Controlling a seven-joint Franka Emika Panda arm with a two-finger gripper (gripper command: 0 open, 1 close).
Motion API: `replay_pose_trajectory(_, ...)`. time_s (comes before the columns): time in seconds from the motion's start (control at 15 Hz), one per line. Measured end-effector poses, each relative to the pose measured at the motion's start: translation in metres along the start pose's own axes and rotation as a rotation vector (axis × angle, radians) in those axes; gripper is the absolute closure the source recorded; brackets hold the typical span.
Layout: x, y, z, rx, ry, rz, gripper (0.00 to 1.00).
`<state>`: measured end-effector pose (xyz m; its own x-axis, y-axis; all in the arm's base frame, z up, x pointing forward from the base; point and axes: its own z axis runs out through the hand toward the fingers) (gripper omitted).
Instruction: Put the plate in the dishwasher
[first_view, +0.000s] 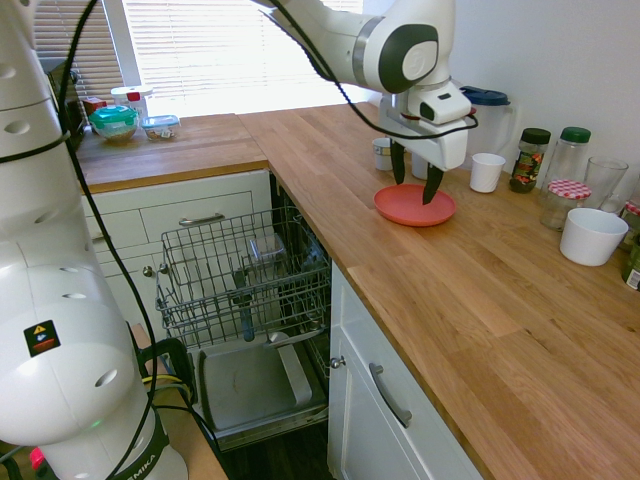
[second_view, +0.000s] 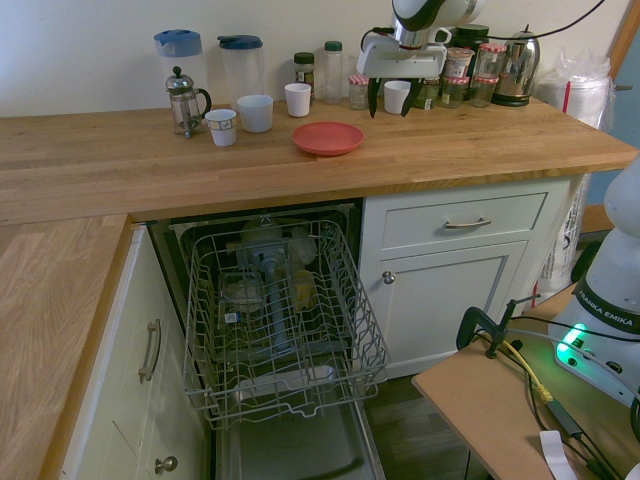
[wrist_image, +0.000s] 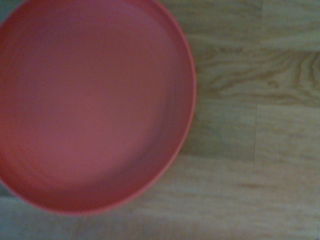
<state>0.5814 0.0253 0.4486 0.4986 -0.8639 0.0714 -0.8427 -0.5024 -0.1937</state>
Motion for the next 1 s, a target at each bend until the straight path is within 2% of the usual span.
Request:
replay_pose_trajectory(0.47,0.05,-0.058,0.058,-0.063,-0.074,0.037,0.0)
replay_pose_trajectory(1.0,0.052,-0.061,0.101,-0.094,-0.13,0.05,0.0)
